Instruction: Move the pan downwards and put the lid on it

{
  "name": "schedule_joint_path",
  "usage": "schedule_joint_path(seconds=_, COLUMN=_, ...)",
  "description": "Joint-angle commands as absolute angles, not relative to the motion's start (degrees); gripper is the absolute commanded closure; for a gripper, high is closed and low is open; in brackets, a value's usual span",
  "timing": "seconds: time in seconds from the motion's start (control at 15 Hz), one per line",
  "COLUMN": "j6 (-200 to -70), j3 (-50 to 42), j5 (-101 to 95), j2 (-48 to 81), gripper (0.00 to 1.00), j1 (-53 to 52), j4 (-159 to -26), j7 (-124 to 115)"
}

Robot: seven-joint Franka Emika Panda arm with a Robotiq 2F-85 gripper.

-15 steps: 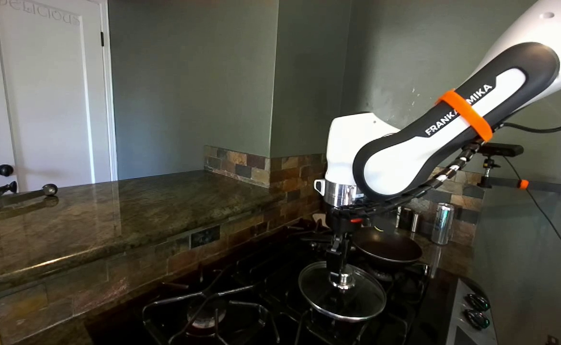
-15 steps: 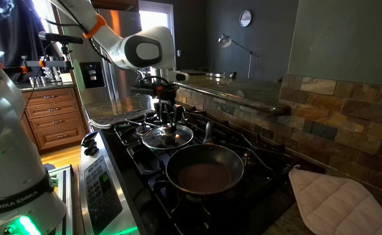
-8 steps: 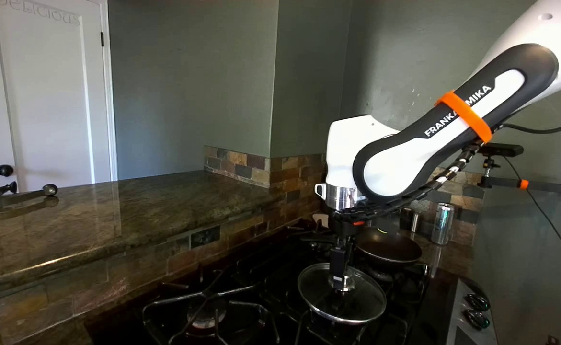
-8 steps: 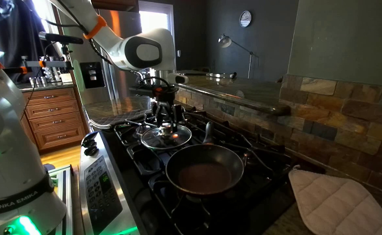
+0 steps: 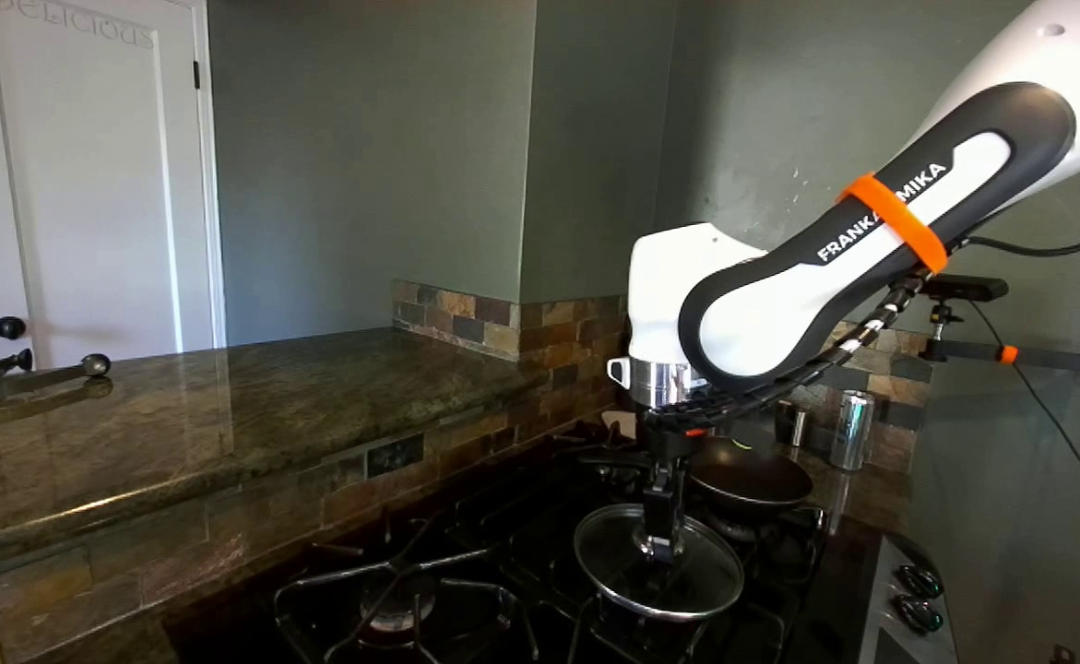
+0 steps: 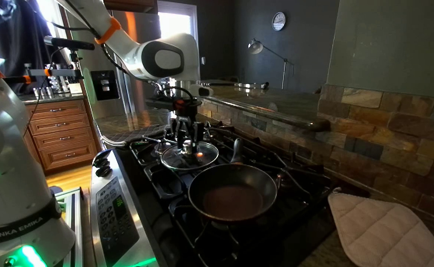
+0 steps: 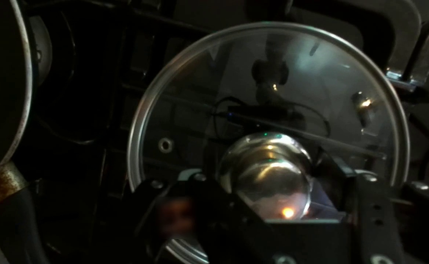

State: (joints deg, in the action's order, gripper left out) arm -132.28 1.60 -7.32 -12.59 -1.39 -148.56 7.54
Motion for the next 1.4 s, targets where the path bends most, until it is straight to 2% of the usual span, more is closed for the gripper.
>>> schedule_joint_path(seconds=0.0, j6=-131.36, j3=1.49, j5=-6.88, j2=-13.79, gripper=0.61, j1=-1.83, j4=-148.98, j7=7.9)
schedule_joint_path(seconds=0.07, j6=-131.31, j3=1.52, j5=-6.91, j2=-14.15, gripper=0.63, j1=-1.85, j4=-148.96, j7=7.85)
schedule_joint_path(seconds=0.13, j6=-131.31, j3=1.53, j5=-6.93, j2=-14.31, gripper=0.56, j1=-1.88, j4=-148.91, j7=7.87)
schedule_joint_path(seconds=0.2, j6=-131.28, j3=1.54, j5=-6.97, j2=-14.56, gripper=0.28, j1=-1.9, j4=-148.86, j7=7.84)
schedule_joint_path(seconds=0.27, j6=-131.33, j3=1.55, j5=-6.98, j2=-14.51, gripper=0.25, j1=-1.9, j4=-148.88, j7=7.86)
schedule_joint_path(seconds=0.4, j6=-131.4, j3=1.59, j5=-6.93, j2=-14.49, gripper=0.65, j1=-1.97, j4=-148.89, j7=7.83)
schedule_joint_path(seconds=0.47, j6=-131.37, j3=1.61, j5=-7.03, j2=-14.43, gripper=0.66, j1=-1.98, j4=-148.84, j7=7.77)
schedule_joint_path(seconds=0.6, j6=-131.34, j3=1.65, j5=-7.12, j2=-14.34, gripper=0.78, j1=-1.98, j4=-148.79, j7=7.71)
schedule_joint_path(seconds=0.67, j6=-131.36, j3=1.7, j5=-7.26, j2=-14.27, gripper=0.81, j1=-1.97, j4=-148.76, j7=7.66)
schedule_joint_path(seconds=0.73, j6=-131.32, j3=1.74, j5=-7.27, j2=-14.21, gripper=0.38, j1=-1.99, j4=-148.74, j7=7.57)
schedule_joint_path(seconds=0.8, j6=-131.3, j3=1.75, j5=-7.33, j2=-14.17, gripper=0.43, j1=-1.98, j4=-148.66, j7=7.61)
schedule_joint_path(seconds=0.87, j6=-131.34, j3=1.76, j5=-7.42, j2=-14.16, gripper=0.43, j1=-1.95, j4=-148.67, j7=7.55)
schedule_joint_path(seconds=0.93, j6=-131.45, j3=1.78, j5=-7.52, j2=-14.12, gripper=0.38, j1=-1.91, j4=-148.68, j7=7.44)
schedule_joint_path(seconds=1.2, j6=-132.09, j3=1.92, j5=-8.24, j2=-14.1, gripper=0.08, j1=-1.72, j4=-148.6, j7=6.85)
schedule_joint_path(seconds=1.27, j6=-132.31, j3=1.96, j5=-8.36, j2=-13.97, gripper=0.02, j1=-1.72, j4=-148.49, j7=6.75)
schedule_joint_path(seconds=1.33, j6=-132.66, j3=1.99, j5=-8.52, j2=-13.73, gripper=0.0, j1=-1.72, j4=-148.35, j7=6.7)
